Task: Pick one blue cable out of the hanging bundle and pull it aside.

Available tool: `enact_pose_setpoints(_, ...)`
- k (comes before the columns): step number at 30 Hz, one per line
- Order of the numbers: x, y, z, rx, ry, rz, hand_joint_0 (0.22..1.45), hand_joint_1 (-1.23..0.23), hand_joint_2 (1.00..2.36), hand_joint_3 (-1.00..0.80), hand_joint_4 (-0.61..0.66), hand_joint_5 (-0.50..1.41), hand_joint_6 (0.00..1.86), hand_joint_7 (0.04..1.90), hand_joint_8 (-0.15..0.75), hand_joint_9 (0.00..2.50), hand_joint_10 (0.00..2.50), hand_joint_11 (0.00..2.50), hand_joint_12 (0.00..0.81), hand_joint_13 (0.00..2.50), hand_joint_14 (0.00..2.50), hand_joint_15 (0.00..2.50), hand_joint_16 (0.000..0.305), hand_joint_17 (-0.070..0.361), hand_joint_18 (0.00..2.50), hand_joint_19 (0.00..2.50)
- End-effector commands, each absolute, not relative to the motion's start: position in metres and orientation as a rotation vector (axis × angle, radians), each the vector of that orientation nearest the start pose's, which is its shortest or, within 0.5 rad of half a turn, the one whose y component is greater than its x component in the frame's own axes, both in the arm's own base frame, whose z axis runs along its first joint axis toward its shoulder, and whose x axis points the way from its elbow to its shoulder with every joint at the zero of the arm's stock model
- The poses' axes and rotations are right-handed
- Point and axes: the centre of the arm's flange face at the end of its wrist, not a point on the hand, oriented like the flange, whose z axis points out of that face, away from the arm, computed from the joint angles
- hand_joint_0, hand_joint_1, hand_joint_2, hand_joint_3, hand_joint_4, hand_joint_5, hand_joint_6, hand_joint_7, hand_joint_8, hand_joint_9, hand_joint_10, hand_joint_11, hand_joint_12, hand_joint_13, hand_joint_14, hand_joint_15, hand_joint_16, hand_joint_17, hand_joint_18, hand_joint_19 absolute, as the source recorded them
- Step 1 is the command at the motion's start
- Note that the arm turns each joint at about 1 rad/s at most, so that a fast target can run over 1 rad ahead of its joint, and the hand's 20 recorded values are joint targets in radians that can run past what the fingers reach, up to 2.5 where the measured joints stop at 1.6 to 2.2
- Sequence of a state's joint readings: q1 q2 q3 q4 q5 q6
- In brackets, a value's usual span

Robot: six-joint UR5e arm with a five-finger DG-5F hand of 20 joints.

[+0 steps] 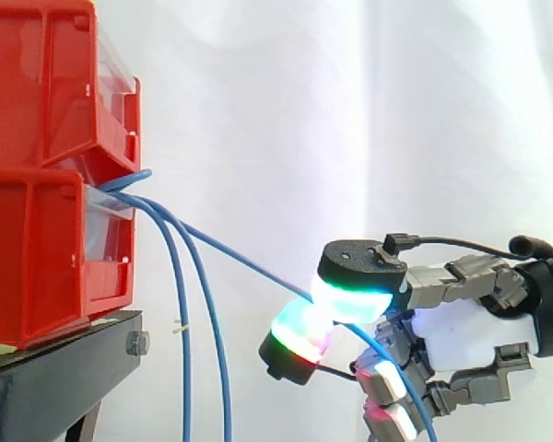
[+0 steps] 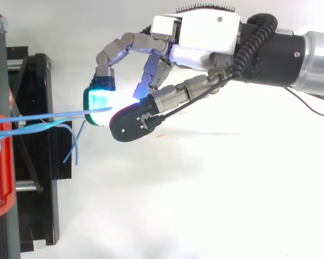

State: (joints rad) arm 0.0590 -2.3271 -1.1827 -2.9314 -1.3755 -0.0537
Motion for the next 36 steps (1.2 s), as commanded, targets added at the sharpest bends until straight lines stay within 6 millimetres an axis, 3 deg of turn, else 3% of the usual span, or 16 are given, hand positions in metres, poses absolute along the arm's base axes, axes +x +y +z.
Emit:
enact_pose_setpoints(1, 0.7462, -0.1082, 0.2167, 1.329, 1.260, 0.979, 0.62, -0.80, 1.00, -0.06, -0.18, -0.02, 0.88, 1.10, 0.281, 1.25, 0.02, 0.55, 0.354, 1.12, 0.02, 0.71, 0.056, 0.127, 0.92, 0.44)
enact_pose_setpoints(36, 0.7451, -0.1072, 0.2146, 1.331, 1.264, 0.976, 0.63, -0.79, 1.00, -0.06, -0.17, -0.02, 0.88, 1.08, 0.283, 1.29, 0.02, 0.57, 0.348, 1.14, 0.02, 0.73, 0.056, 0.125, 0.93, 0.44)
